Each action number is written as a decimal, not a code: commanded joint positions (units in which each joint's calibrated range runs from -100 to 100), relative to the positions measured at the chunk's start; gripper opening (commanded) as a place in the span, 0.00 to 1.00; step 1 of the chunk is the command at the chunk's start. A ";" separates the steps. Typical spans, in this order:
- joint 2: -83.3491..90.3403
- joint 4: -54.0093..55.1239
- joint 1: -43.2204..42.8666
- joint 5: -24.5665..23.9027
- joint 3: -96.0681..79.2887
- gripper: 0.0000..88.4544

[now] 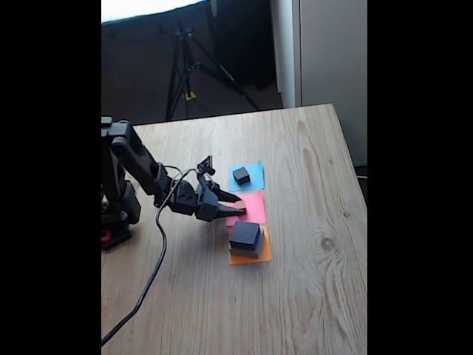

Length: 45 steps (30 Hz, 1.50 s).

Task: Tower of hanoi

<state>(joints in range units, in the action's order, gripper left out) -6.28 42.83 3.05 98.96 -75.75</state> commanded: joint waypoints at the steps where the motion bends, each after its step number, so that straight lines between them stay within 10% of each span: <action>1: 1.14 -2.00 0.17 1.04 0.84 0.01; 10: 17.64 -20.94 -0.66 -7.32 2.39 0.01; 32: 47.77 -114.59 -9.86 -25.38 56.30 0.01; 45: 49.21 -135.71 -17.13 -29.56 78.84 0.01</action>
<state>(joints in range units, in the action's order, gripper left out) 40.40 -91.11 -12.75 70.14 0.65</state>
